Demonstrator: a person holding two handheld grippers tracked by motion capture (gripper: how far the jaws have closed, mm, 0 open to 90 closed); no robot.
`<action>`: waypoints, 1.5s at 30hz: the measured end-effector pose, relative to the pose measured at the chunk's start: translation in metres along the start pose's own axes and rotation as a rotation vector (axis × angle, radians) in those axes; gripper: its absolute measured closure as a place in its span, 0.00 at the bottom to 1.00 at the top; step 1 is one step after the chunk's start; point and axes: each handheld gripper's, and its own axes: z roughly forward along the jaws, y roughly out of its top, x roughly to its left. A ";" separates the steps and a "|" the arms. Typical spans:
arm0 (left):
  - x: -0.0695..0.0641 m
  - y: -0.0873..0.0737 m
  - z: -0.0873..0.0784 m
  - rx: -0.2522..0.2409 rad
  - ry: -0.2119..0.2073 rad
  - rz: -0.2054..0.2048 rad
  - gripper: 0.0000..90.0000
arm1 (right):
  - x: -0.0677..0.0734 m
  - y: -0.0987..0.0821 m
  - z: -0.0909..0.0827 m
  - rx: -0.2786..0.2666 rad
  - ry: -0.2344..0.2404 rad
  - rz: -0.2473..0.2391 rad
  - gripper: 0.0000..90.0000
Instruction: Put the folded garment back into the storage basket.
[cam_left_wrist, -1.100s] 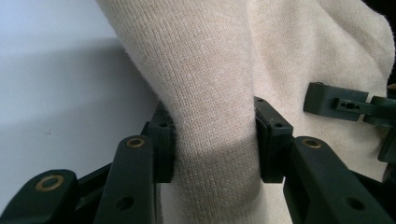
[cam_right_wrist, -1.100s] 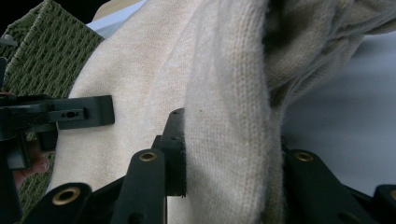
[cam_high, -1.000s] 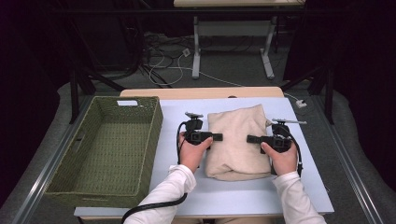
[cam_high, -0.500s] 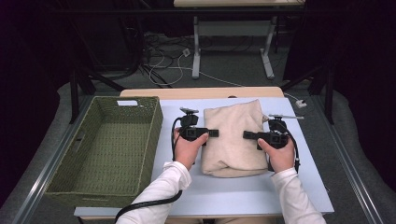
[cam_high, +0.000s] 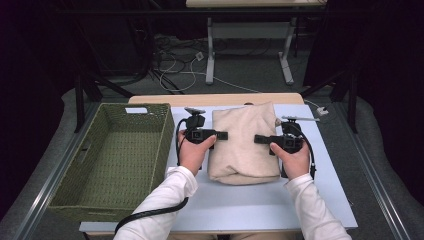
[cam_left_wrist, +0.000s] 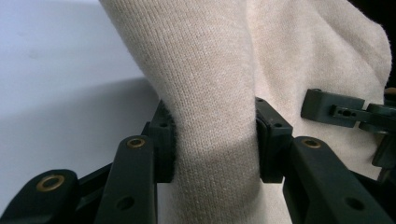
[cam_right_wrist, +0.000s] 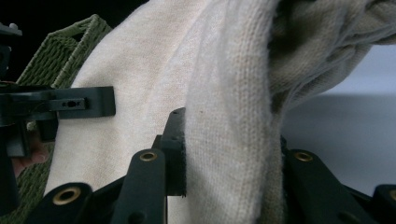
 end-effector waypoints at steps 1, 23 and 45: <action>0.001 0.001 -0.001 0.005 0.005 0.003 0.66 | 0.000 0.000 0.002 0.006 0.004 0.004 0.71; 0.014 0.013 -0.034 0.007 -0.020 -0.043 0.66 | 0.033 0.019 0.010 0.049 0.021 -0.009 0.71; 0.020 0.026 -0.085 -0.003 0.009 -0.050 0.66 | 0.085 0.037 0.019 0.091 0.032 -0.036 0.71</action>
